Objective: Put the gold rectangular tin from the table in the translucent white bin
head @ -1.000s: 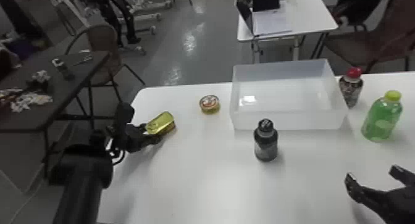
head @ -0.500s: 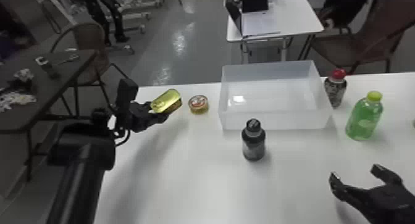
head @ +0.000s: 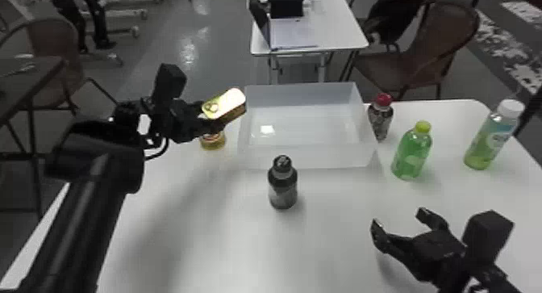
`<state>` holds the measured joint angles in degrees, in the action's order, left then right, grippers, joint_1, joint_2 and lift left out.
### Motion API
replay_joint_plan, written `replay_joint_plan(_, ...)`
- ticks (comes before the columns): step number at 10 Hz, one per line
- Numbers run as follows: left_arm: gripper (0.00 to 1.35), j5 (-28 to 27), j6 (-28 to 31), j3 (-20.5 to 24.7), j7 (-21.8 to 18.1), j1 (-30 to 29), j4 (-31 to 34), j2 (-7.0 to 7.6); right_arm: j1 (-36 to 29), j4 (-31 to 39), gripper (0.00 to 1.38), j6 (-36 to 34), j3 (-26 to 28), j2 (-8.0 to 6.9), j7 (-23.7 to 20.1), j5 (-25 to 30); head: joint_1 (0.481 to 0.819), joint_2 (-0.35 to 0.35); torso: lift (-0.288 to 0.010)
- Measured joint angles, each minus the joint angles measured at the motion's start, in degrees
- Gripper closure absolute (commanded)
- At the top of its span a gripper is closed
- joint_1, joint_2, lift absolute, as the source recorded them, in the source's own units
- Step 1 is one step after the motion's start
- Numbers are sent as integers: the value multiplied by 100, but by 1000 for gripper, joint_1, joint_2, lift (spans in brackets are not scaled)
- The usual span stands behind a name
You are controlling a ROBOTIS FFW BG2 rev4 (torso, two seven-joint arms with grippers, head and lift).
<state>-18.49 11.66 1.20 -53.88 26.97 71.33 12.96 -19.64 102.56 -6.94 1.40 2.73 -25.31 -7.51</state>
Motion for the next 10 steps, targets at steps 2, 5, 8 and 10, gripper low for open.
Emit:
replay_joint_plan(2,825,212,-135,-351,178,305,-413,-230,29,-43,101,0,-9,0,0,3,695,26,-128)
replay_joint_plan(5,822,366,-665,-601,534,761,-1538,-687,72,-89,101,0,-9,4,-14,-4,695,-38,-128)
replay_joint_plan(8,478,408,-1020,-821,834,1004,-2313,-868,93,-121,101,0,-9,9,-27,-13,695,-61,-128)
replay_joint_plan(10,335,577,-1023,-1030,837,1023,-2337,-876,86,-121,101,0,-8,23,-35,-34,695,-74,-128)
